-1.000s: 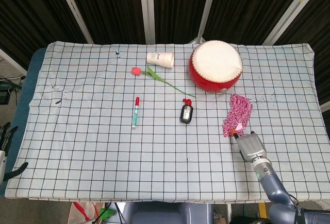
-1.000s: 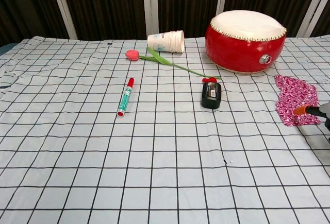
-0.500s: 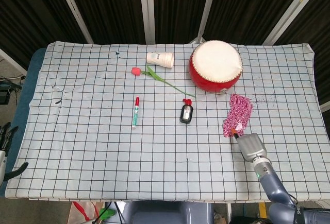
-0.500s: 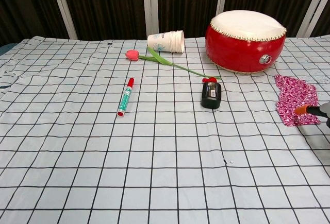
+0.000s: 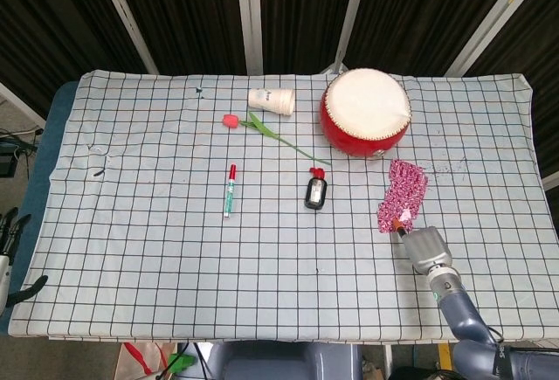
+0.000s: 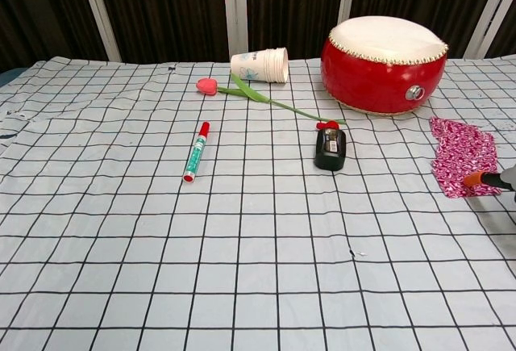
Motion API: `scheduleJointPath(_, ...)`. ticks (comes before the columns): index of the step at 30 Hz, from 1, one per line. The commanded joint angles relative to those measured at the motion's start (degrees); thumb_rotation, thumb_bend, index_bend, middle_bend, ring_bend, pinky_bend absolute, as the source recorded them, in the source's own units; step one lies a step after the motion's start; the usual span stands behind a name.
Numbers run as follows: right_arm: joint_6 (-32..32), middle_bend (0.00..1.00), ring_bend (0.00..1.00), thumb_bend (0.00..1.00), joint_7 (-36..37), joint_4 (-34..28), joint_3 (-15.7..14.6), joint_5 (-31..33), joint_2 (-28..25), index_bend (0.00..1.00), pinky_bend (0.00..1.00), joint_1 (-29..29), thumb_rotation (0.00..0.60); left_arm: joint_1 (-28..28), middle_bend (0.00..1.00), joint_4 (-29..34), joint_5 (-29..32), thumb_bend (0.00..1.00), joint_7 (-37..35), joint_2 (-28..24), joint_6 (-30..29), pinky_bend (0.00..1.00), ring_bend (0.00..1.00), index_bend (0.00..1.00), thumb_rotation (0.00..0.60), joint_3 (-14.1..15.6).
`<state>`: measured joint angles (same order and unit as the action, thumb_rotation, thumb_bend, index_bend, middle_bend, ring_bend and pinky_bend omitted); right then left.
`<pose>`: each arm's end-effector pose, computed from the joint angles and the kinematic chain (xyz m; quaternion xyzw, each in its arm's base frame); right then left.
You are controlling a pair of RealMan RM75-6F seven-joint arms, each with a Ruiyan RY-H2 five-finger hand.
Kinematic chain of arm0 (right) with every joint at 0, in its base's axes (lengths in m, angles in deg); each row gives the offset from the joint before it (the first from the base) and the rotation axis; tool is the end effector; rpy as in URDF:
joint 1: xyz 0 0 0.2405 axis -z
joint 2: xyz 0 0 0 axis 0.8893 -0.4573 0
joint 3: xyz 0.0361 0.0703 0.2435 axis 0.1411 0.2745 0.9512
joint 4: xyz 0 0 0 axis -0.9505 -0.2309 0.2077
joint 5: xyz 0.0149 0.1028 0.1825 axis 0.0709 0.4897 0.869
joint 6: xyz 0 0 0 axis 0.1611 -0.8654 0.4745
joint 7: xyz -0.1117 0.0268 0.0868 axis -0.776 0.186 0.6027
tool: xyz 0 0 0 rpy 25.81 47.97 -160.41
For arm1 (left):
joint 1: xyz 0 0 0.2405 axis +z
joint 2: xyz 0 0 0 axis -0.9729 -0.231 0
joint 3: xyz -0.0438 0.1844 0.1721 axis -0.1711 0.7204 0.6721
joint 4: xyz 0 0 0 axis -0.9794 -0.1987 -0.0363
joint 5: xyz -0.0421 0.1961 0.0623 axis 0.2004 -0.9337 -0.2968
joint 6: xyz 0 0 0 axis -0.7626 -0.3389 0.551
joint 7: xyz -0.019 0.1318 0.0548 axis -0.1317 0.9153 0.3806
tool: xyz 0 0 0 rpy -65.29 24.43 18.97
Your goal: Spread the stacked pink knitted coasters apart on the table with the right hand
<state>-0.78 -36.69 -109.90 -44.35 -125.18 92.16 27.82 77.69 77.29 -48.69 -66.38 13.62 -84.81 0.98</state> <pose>-0.2718 -0.2761 0.0341 0.7929 -0.3346 0.0538 0.5065 -0.2928 0.1447 0.1711 -0.5805 -0.3610 -0.3458 0.6428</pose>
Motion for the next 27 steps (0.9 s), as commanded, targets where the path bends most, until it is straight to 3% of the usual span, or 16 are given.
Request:
scheduleJointPath(1,0.0,0.66,0.72,0.57,-0.9,-0.1,-0.6,1.0,0.0,0.09,0.46,-0.6,0.6,0.0,0.0,0.0,0.0,0.25,0.1,0.0,0.0,0.02,0.0,0.11,0.6,0.0)
scheduleJointPath(14,1.6,0.66,0.72,0.57,-1.5,-2.6,-3.3,1.0,-1.8,0.09,0.46,-0.7,0.6,0.0,0.0,0.0,-0.1,0.25,0.2,0.1,0.0,0.02,0.0,0.11,0.6,0.1)
scheduleJointPath(27,3.8,0.66,0.72,0.57,2.8,-6.3,-8.3,-7.9,-5.6,0.09,0.46,3.0,0.6,-0.2,0.0,0.1,0.0,0.25,0.9,0.3,0.3,0.02,0.0,0.11,0.6,0.1)
